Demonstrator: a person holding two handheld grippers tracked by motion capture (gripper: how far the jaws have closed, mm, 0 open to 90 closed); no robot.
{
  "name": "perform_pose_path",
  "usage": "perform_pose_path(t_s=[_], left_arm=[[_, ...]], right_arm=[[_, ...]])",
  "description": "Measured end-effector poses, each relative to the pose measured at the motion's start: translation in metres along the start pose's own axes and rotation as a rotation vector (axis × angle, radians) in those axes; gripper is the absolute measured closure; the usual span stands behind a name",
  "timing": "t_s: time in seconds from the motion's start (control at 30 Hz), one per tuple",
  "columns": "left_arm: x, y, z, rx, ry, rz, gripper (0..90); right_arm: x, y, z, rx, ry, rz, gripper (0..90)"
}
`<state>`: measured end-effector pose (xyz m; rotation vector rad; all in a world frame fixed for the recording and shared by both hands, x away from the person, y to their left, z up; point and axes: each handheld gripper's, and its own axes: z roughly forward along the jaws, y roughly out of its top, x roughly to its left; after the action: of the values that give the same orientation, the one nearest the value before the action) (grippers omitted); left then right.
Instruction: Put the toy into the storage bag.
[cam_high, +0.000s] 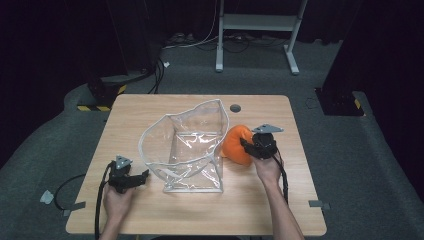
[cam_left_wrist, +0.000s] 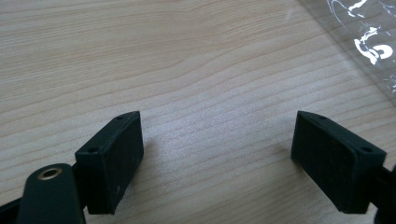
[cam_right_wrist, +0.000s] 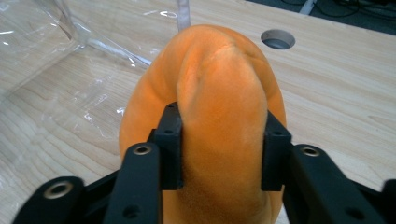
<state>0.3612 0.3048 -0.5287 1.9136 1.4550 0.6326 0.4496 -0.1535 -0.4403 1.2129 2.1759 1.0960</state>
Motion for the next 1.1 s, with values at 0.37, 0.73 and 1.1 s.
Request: perform_pose_path(t_s=[0.37, 0.73, 1.1], left_arm=[[0.0, 0.0, 0.0, -0.003, -0.002, -0.003, 16.9], [0.0, 0.0, 0.0, -0.003, -0.001, -0.002, 16.9], [0.0, 0.0, 0.0, -0.003, -0.001, -0.003, 16.9]], right_arm=[[-0.003, 0.001, -0.016, -0.043, 0.011, 0.0, 66.3], [-0.004, 0.002, -0.03, -0.052, 0.027, 0.006, 66.3], [-0.008, 0.005, -0.05, -0.063, 0.032, -0.004, 66.3]])
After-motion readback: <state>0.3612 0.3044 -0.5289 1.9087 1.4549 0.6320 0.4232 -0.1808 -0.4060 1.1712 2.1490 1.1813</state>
